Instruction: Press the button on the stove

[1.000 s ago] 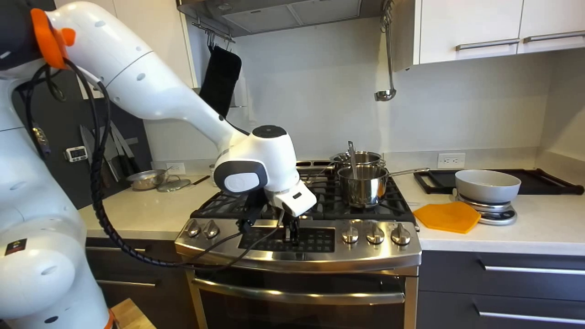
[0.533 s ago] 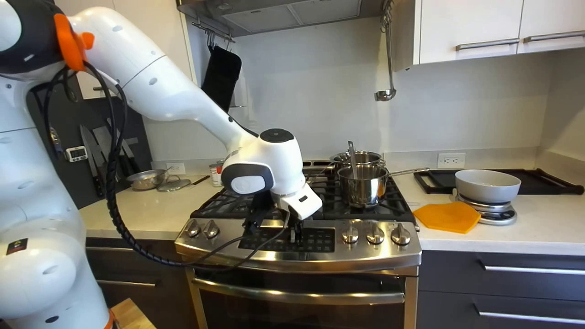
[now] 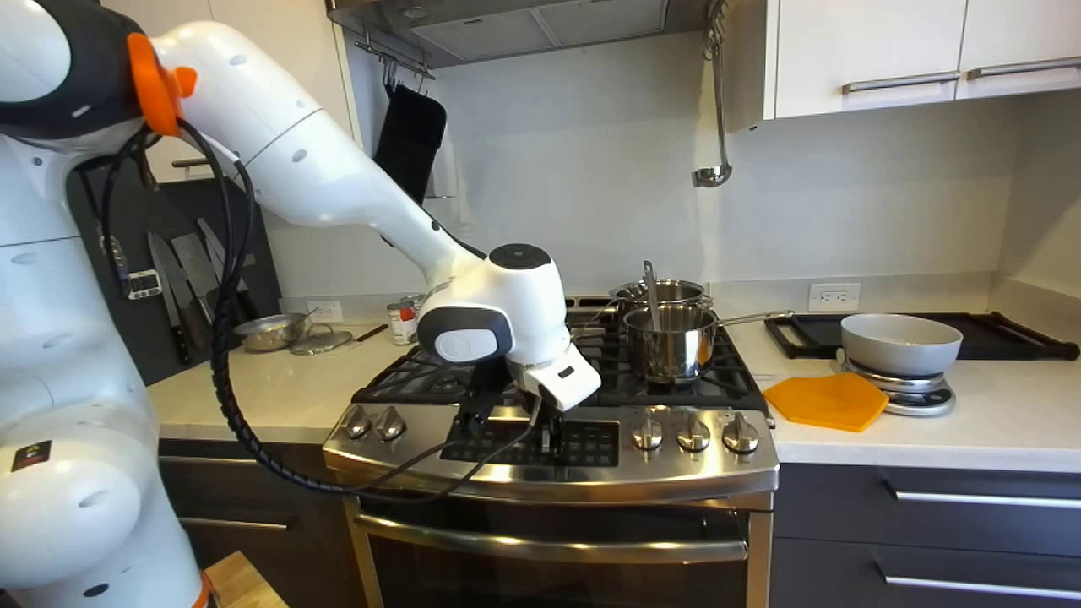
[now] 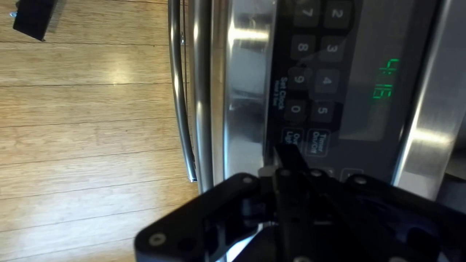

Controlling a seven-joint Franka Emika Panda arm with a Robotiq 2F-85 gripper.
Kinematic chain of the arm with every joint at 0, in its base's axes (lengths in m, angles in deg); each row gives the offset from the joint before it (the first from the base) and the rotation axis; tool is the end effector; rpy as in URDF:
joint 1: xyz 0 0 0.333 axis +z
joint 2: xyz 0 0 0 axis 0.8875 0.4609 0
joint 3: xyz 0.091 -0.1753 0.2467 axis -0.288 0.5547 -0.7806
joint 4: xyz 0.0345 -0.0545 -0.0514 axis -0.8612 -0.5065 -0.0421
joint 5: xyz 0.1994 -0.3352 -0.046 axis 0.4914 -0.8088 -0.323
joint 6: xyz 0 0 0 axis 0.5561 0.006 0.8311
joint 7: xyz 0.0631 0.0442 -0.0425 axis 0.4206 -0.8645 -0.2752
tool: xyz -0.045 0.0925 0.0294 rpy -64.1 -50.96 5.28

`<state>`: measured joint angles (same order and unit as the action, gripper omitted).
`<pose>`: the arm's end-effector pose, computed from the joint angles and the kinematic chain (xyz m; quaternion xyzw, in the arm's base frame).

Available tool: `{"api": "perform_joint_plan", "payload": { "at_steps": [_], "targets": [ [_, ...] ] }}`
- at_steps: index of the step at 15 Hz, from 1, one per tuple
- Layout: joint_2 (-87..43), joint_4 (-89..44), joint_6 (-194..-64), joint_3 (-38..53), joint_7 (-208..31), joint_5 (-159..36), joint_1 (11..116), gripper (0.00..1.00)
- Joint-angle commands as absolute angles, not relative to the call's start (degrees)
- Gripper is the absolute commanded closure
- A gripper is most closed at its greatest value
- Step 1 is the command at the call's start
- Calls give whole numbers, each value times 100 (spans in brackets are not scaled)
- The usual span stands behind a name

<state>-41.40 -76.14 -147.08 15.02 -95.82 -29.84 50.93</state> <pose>0.4208 -0.1920 0.2980 -0.8575 0.4902 -0.0894 0.1280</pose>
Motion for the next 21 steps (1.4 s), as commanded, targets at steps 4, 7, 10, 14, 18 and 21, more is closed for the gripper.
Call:
{"api": "perform_joint_plan", "payload": {
  "at_steps": [4, 7, 10, 14, 18, 21],
  "targets": [
    [-4019, -7586, -14780, 1508, -9442, -2778, 5154, 100],
    [-4008, -7618, -14792, 1488, -9438, -2763, 5179, 100],
    [-3948, -7612, -14820, 1468, -9443, -2732, 5195, 100],
    [-3882, -7587, -14804, 1468, -9427, -2710, 5191, 100],
    [-3822, -7503, -14667, 1493, -9221, -2582, 5179, 100],
    [-3969, -7520, -14639, 1501, -9249, -2662, 5160, 100]
  ]
}}
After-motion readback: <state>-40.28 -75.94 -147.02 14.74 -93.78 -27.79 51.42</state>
